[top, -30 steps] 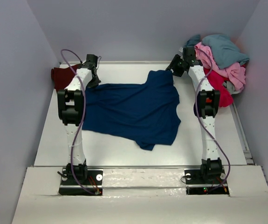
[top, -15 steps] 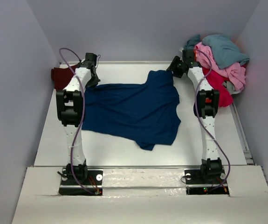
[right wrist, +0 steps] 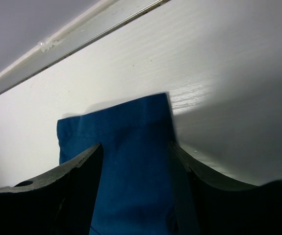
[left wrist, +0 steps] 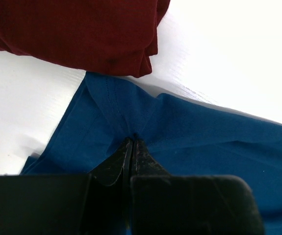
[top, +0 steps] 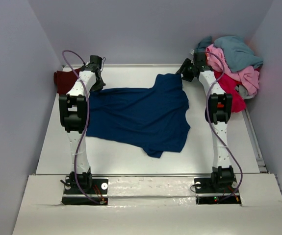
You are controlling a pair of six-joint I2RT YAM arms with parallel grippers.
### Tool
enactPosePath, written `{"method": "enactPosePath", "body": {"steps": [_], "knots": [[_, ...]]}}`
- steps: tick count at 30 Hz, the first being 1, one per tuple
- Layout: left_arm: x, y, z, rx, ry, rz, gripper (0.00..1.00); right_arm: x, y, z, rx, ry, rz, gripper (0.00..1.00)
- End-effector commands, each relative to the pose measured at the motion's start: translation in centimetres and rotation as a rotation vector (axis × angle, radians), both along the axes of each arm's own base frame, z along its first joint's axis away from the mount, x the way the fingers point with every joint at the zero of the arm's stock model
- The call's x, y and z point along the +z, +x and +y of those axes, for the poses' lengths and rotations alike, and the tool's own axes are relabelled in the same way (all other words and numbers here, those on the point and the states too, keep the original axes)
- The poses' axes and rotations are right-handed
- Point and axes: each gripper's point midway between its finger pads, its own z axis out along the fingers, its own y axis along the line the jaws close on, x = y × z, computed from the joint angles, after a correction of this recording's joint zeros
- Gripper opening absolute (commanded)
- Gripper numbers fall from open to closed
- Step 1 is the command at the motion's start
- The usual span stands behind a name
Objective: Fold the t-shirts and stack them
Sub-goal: Grap the side of the flattened tshirt furthest away from the robot with both arms
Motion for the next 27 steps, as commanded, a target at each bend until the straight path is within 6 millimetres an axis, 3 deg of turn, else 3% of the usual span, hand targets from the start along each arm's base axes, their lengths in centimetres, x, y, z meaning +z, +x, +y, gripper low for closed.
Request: {"method": "enactPosePath", "body": {"steps": [1,8,11,19,22,27], "knots": [[4.1,0.2,-0.1,-0.009,0.001,-0.073,0.06,-8.8,-6.0,-8.0,-0.28,0.076,0.393,0.61],[4.6,0.4,-0.1,-0.01,-0.002,-0.081,0.06,-9.5,-7.5,-9.3,-0.333,0.04,0.466,0.61],[4.8,0.6,-0.2,-0.012,-0.003,-0.086,0.06,-9.9,-7.0,-9.2,-0.34,0.055,0.465,0.61],[5.3,0.7,-0.2,-0.014,-0.006,-0.095,0.06,-10.4,-6.4,-6.3,-0.238,0.201,0.442,0.61],[5.4,0.7,-0.2,-0.011,-0.005,-0.099,0.06,-9.5,-5.7,-4.5,-0.155,0.298,0.379,0.61],[5.5,0.6,-0.2,-0.014,-0.007,-0.1,0.06,-7.9,-5.1,-3.7,-0.105,0.343,0.286,0.61]]}}
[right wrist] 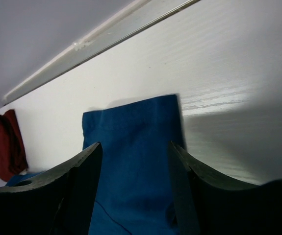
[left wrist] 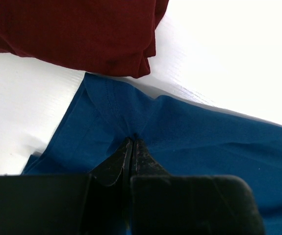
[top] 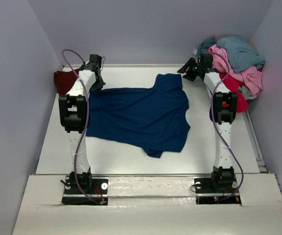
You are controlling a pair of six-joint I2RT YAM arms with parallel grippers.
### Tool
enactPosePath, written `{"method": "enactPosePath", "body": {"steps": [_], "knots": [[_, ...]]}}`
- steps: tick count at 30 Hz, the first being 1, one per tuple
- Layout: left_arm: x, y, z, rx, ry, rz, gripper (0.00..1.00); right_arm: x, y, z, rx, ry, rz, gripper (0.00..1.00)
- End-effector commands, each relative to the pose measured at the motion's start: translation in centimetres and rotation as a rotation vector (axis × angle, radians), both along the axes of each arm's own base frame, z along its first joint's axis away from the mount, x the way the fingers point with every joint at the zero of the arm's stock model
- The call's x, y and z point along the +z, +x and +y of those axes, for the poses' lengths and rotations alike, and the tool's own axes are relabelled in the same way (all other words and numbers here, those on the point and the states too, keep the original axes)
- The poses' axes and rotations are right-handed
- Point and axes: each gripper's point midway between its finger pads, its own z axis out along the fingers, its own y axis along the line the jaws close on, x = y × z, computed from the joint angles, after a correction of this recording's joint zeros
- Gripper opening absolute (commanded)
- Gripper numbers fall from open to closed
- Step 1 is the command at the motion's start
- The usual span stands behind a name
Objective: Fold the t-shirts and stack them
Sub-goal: Grap the side of the flattened tshirt furthest away from the robot with both arms
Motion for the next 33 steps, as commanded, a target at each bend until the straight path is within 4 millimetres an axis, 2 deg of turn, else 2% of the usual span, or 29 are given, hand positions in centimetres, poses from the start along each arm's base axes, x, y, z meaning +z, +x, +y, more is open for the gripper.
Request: {"method": "enactPosePath", "body": {"steps": [1,2,4,5,6,7,8,9,12,13,16,21,24,26,33], "knots": [[5.0,0.5,-0.2,-0.013,-0.005,-0.098,0.06,-9.3,-5.0,-3.7,-0.127,0.155,0.35,0.61],[5.0,0.6,-0.2,-0.014,-0.007,-0.099,0.06,-8.8,-4.8,-3.8,-0.123,0.142,0.338,0.61],[5.1,0.6,-0.3,-0.015,-0.008,-0.102,0.06,-9.3,-5.6,-4.2,-0.13,0.072,0.384,0.61],[5.2,0.7,-0.3,-0.015,-0.008,-0.104,0.06,-7.9,-4.8,-4.7,-0.136,0.04,0.362,0.61],[5.3,0.7,-0.3,-0.013,-0.009,-0.106,0.06,-8.8,-5.3,-4.6,-0.135,0.005,0.393,0.61],[5.3,0.8,-0.3,-0.016,-0.011,-0.107,0.06,-9.5,-6.5,-5.0,-0.14,-0.061,0.452,0.61],[5.4,0.9,-0.4,-0.015,-0.015,-0.11,0.06,-9.0,-6.4,-5.5,-0.148,-0.091,0.452,0.61],[5.2,0.9,-0.4,-0.015,-0.016,-0.107,0.06,-9.7,-7.3,-5.3,-0.141,-0.116,0.491,0.61],[5.2,1.0,-0.5,-0.017,-0.02,-0.108,0.06,-10.3,-8.4,-6.4,-0.152,-0.187,0.52,0.61],[5.3,1.0,-0.5,-0.019,-0.021,-0.11,0.06,-9.9,-8.6,-5.9,-0.135,-0.2,0.519,0.61],[5.3,1.1,-0.7,-0.021,-0.027,-0.112,0.06,-9.2,-8.6,-6.8,-0.149,-0.29,0.518,0.61],[5.5,1.1,-0.8,-0.024,-0.035,-0.117,0.06,-9.2,-8.6,-7.6,-0.15,-0.341,0.52,0.62],[5.9,1.2,-1.0,-0.027,-0.045,-0.126,0.06,-9.9,-8.5,-6.5,-0.114,-0.314,0.51,0.62],[6.0,1.2,-1.0,-0.027,-0.049,-0.127,0.06,-10.2,-8.1,-6.4,-0.11,-0.311,0.502,0.62],[6.8,1.1,-1.0,-0.029,-0.049,-0.142,0.06,-10.5,-7.7,-2.6,-0.046,-0.214,0.472,0.62]]}}
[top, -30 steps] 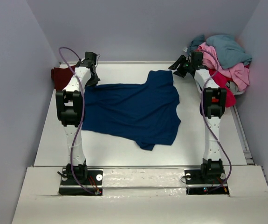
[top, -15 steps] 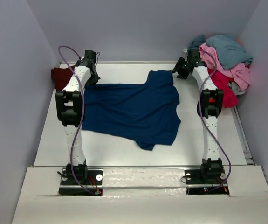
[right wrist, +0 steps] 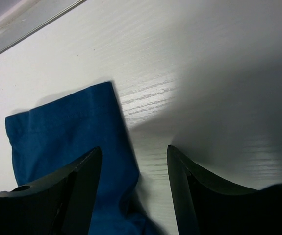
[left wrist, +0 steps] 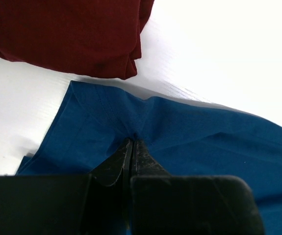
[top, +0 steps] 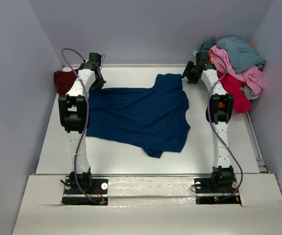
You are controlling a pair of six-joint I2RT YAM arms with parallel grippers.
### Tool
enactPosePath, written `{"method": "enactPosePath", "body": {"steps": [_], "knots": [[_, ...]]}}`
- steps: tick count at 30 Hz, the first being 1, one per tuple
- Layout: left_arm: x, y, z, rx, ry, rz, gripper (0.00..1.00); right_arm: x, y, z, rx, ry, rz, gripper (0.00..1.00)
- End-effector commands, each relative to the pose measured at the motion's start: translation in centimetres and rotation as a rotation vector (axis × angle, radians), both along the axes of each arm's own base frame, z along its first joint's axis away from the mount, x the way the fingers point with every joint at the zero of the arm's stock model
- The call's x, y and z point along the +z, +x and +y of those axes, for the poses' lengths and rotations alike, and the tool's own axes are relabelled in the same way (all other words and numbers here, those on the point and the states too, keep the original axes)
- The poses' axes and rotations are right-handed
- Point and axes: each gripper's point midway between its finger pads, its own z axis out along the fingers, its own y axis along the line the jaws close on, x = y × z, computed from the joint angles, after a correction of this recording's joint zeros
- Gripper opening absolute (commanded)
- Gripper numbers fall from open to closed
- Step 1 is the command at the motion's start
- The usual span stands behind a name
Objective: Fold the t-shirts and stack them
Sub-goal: Grap the side of the flattened tshirt furthest away from the robot with both arms
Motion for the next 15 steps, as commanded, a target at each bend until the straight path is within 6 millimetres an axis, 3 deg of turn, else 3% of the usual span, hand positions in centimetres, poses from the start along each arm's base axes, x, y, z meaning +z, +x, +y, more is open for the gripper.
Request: {"method": "enactPosePath", "body": {"steps": [1,15], "knots": [[6.0,0.6,-0.3,-0.007,-0.014,-0.122,0.06,-8.1,-5.4,0.4,-0.067,0.097,0.31,0.62],[6.4,0.3,-0.2,-0.005,-0.012,-0.128,0.06,-9.4,-5.8,5.5,0.0,0.187,0.322,0.61]]}}
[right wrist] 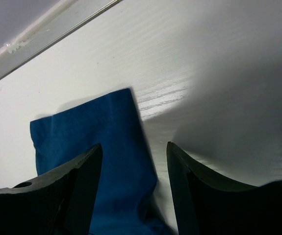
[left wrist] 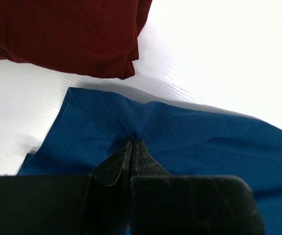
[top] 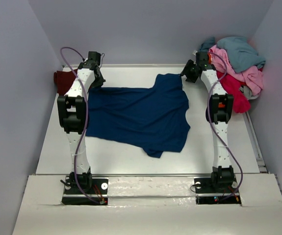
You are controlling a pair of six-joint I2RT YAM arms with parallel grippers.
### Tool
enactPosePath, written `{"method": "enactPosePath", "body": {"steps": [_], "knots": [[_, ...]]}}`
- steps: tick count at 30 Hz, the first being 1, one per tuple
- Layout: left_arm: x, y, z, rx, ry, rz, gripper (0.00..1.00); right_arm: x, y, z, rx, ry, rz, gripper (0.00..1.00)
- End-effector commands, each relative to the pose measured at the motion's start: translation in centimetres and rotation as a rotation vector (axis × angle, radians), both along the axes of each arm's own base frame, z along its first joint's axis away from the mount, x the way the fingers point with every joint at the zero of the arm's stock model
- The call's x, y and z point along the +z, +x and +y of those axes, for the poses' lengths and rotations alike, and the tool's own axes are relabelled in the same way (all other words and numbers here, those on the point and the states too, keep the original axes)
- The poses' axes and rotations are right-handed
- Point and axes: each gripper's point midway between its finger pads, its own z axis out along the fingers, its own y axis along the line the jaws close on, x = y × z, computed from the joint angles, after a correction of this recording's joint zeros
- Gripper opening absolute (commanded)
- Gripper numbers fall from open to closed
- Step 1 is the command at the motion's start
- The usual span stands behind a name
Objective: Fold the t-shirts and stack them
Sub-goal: Grap the side of the flattened tshirt furthest away from the robot with both arms
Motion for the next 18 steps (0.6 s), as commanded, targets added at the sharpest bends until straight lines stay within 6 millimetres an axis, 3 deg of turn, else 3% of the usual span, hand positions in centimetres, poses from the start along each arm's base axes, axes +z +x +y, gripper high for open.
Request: {"method": "enactPosePath", "body": {"steps": [1,5,12,18], "knots": [[5.1,0.2,-0.1,-0.003,-0.006,-0.103,0.06,-9.9,-6.7,3.7,0.028,0.107,0.355,0.61],[5.1,0.3,-0.2,-0.006,-0.008,-0.105,0.06,-10.0,-7.1,4.7,0.043,0.127,0.37,0.59],[4.9,0.5,-0.3,-0.007,-0.012,-0.102,0.06,-9.6,-8.4,8.7,0.126,0.119,0.377,0.58],[4.9,0.5,-0.3,-0.008,-0.014,-0.102,0.06,-9.4,-9.3,10.0,0.153,0.13,0.405,0.58]]}}
